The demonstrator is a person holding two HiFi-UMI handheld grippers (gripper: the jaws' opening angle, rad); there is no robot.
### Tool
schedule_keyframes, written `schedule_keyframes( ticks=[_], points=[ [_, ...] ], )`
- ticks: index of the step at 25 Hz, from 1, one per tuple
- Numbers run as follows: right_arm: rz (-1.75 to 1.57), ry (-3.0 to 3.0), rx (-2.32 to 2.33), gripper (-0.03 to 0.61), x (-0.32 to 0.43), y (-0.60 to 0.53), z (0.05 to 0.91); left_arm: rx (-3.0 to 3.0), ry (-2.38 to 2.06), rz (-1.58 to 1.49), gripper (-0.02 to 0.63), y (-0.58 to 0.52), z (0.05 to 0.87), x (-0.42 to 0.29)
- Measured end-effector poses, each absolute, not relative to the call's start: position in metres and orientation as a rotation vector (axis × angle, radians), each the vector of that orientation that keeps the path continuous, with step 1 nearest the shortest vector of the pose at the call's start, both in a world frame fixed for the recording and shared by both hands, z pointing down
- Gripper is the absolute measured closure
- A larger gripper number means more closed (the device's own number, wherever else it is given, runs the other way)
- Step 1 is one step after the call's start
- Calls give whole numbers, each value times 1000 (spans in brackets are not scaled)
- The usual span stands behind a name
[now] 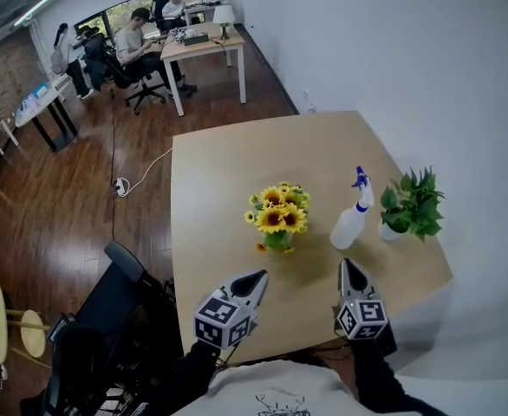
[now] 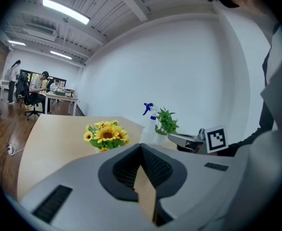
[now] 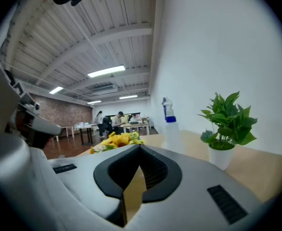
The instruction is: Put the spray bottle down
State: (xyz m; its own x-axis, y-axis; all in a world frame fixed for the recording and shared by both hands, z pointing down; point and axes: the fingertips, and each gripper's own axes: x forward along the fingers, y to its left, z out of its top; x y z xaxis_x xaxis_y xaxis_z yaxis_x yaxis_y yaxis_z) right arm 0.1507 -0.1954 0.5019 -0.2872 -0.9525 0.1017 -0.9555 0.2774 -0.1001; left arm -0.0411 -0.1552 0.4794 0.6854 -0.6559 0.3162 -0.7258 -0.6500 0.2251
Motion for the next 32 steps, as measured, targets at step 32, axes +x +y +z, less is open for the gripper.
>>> schedule_keyframes(
  ticks=[32],
  points=[
    [266,-2697,1512,597,91,-175,442,2631,-1075,260,621,-142,455,-18]
  ],
)
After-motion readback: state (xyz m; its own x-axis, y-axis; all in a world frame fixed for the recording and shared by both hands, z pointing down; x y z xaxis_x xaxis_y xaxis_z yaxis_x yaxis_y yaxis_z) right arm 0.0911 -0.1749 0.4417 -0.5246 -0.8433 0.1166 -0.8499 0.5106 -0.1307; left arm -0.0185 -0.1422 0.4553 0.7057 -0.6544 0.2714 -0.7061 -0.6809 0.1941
